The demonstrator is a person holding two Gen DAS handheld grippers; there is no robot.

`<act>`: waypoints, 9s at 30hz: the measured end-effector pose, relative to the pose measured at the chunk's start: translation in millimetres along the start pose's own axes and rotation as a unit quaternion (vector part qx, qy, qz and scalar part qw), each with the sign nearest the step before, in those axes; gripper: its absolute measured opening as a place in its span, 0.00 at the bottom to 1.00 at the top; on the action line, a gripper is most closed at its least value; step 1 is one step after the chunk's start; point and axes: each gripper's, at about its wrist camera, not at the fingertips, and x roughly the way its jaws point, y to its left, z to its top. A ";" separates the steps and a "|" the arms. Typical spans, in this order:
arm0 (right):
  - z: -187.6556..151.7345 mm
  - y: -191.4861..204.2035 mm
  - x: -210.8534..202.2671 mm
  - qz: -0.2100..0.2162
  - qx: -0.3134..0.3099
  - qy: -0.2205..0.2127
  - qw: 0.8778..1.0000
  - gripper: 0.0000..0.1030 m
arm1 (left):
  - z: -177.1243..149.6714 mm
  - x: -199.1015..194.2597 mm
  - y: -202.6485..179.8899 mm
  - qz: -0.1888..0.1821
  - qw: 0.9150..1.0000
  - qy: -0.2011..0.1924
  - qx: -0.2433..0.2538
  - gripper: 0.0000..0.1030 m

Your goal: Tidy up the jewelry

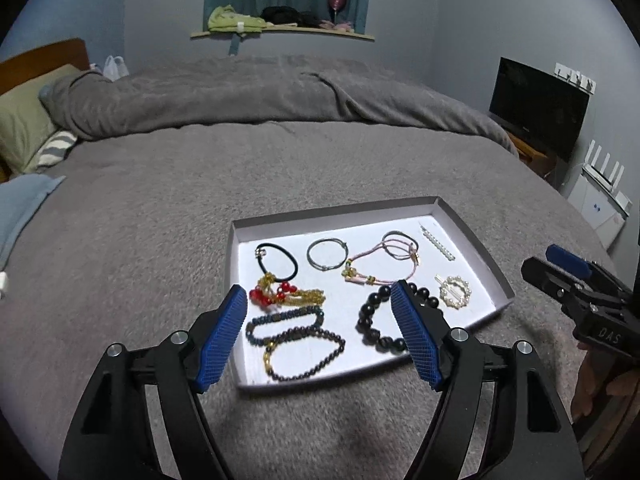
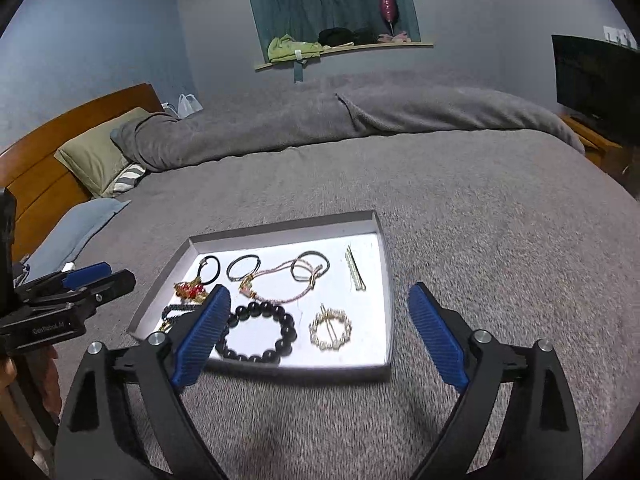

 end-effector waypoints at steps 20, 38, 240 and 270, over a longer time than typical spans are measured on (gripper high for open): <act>-60.0 -2.3 -20.2 -0.002 -0.027 0.020 0.999 0.95 | -70.7 -35.5 3.1 0.061 0.996 -0.054 -0.025 0.92; -66.4 9.5 -16.1 -0.017 -0.054 -0.007 0.998 0.95 | -84.2 -30.1 2.6 0.082 0.994 -0.070 -0.003 0.92; -64.9 -184.2 -18.2 -0.100 0.241 -0.058 0.964 0.95 | -96.8 52.3 231.9 0.322 0.911 0.135 -0.219 0.96; -74.3 -198.4 -32.4 -0.066 0.259 -0.080 0.960 0.96 | -96.9 51.8 233.1 0.320 0.911 0.136 -0.221 0.96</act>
